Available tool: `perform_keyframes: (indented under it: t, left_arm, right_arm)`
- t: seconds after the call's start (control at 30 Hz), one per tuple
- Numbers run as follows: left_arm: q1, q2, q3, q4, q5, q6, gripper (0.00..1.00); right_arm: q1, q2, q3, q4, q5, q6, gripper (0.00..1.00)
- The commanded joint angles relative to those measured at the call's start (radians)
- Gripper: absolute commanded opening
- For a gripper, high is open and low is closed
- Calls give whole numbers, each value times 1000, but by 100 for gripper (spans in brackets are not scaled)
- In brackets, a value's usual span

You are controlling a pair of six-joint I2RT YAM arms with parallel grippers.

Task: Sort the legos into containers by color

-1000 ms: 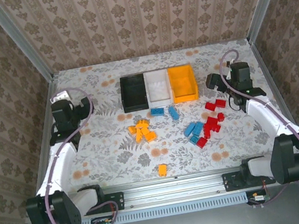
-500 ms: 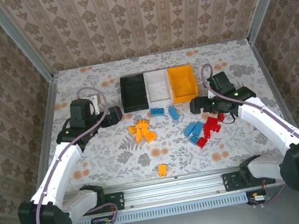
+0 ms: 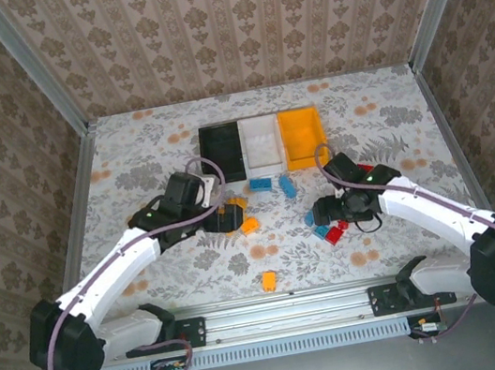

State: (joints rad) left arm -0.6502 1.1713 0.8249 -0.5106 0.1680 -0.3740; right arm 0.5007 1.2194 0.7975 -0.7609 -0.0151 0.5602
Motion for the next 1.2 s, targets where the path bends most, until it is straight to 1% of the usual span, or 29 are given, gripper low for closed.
perform_keyframes:
  t: [0.0,0.07,0.27,0.37,0.63,0.77,0.83,1.03,1.17]
  left_arm:
    - [-16,23,-17,-5,-21,-23,100]
    - [-20,32,-18,9,-22,-29,100]
    - [-20,51,-4,21,-24,-35,100]
    - [-20,49,-4,15,-29,-34,100]
    - [-19,66,-5,23,-37,-24,100]
    - [-19,95,2,33,-30,-23,100]
    - [-19,107,4,38,-27,-23,100]
    - [-19,120,-4,53,-19,-33,100]
    - [-19,119,-6,53,-22,-31,100]
  right_arm:
    - [4,7,-36,-35,63,54,81]
    - [5,8,-47,-19,80,64,76]
    - [-18,57,-44,24,116,59,57]
    - [-43,94,-46,39,118,47,51]
    - [-92,145,-46,79,126,24,46]
    - [-99,166,-43,100,114,18,44]
    - [-98,205,-44,111,109,20,42]
    - [-99,224,-47,135,96,26,34]
    - [-99,213,-43,131,96,26,24]
